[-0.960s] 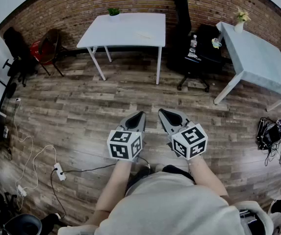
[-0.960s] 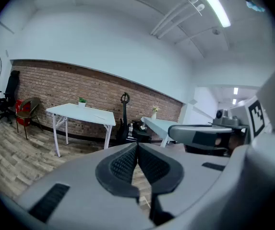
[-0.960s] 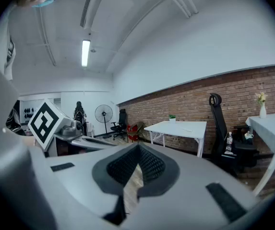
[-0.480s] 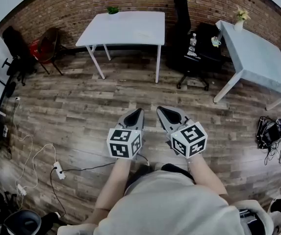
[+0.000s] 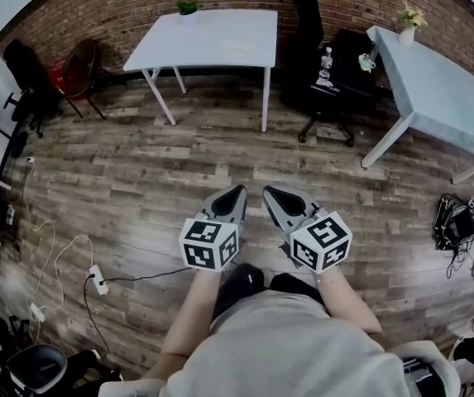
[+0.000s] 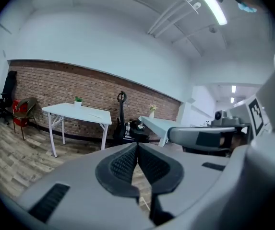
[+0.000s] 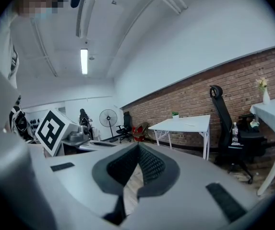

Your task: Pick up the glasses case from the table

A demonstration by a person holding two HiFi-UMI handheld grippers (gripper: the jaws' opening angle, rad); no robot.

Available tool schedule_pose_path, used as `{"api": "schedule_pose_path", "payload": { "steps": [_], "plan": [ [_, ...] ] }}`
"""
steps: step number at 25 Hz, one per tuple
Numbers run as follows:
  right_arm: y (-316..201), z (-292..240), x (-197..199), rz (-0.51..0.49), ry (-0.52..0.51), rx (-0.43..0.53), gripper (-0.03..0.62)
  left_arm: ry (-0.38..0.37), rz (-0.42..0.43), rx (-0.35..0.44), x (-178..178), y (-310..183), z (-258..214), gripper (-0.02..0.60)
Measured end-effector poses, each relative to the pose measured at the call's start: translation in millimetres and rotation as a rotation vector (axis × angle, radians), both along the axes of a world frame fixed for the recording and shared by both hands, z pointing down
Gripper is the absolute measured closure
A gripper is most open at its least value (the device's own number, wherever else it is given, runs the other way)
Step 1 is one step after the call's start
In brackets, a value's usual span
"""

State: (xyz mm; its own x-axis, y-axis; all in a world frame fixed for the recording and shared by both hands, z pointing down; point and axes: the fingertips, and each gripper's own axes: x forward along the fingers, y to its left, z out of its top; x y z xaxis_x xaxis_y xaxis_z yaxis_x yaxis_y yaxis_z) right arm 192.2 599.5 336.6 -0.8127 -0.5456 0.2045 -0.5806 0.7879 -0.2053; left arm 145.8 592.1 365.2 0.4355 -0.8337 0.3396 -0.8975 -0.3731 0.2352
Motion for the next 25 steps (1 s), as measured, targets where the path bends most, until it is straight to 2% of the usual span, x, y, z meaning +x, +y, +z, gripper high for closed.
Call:
{"api": "schedule_pose_path", "payload": {
  "steps": [7, 13, 18, 25],
  "plan": [
    [-20.5, 17.9, 17.4, 0.023, -0.005, -0.038, 0.595, 0.021, -0.014, -0.001, 3.0, -11.9, -0.6, 0.574],
    [-68.5, 33.7, -0.2, 0.038, -0.006, -0.064, 0.595, 0.039, -0.031, -0.016, -17.7, -58.5, 10.5, 0.574],
    [-143.8, 33.9, -35.2, 0.041, -0.013, -0.056, 0.595, 0.037, 0.004, -0.039, -41.2, -130.2, 23.4, 0.572],
    [-261.6, 18.4, -98.5, 0.068, -0.017, -0.049, 0.595, 0.033, 0.045, -0.017, -110.2, -255.7, 7.2, 0.574]
  ]
}}
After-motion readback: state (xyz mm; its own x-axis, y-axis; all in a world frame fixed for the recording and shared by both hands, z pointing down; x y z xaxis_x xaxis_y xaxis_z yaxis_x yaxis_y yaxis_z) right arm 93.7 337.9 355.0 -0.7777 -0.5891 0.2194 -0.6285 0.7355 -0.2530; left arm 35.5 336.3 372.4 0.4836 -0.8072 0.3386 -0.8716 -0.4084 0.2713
